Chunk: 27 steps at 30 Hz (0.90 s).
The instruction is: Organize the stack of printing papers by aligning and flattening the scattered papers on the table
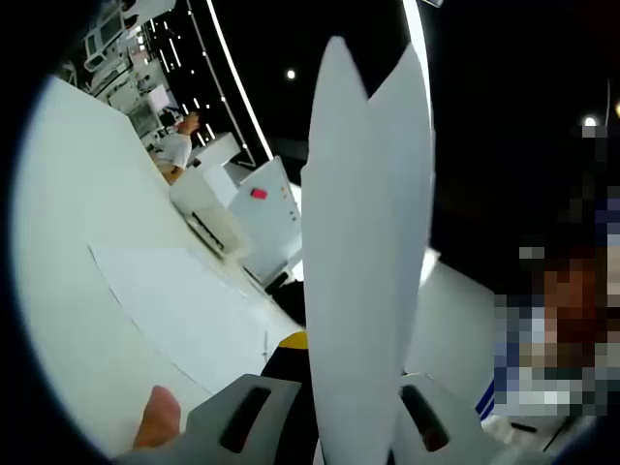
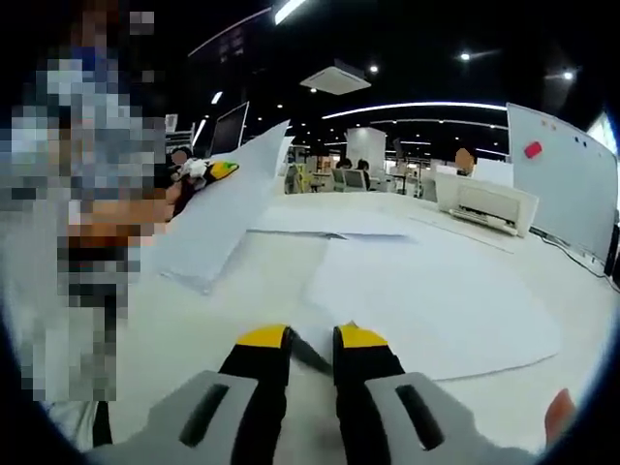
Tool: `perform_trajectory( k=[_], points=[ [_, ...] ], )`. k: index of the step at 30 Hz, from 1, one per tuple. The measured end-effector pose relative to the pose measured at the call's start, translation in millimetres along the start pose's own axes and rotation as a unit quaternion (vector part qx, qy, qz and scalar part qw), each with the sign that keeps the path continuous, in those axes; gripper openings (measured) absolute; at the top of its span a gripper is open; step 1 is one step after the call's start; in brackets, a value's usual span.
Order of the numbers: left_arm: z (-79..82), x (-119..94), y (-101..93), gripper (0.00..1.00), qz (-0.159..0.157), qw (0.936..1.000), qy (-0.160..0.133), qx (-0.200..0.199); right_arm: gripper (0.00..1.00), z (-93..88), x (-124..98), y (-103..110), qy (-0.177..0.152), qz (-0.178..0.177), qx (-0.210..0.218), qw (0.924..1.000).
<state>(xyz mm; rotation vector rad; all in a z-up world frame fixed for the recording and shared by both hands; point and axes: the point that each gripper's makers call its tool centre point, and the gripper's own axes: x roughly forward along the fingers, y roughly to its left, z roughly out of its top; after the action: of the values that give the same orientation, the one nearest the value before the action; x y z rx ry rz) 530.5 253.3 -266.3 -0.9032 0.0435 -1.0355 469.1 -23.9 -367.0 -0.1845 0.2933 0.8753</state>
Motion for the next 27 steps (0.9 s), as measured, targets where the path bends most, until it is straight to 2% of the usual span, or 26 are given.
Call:
perform_trajectory(
  k=[5,15,22,27],
  points=[
    [-1.2,0,-1.0,0.06,0.0,1.0,0.0,0.0,0.05,0.3,0,6,0.003,0.008,-0.013,0.9999],
    [-1.9,1,-1.6,0.06,0.0,1.0,0.001,0.0,0.01,0.7,1,11,0.009,0.011,-0.05,0.9986],
    [-2.9,1,-2.8,0.06,0.0,1.0,0.001,0.0,0.0,3.0,1,5,0.029,-0.006,-0.015,0.9995],
    [-2.0,1,-2.1,0.06,0.0,1.0,0.001,0.0,0.0,10.9,-3,-1,0.022,-0.013,0.006,0.9996]
  ],
)
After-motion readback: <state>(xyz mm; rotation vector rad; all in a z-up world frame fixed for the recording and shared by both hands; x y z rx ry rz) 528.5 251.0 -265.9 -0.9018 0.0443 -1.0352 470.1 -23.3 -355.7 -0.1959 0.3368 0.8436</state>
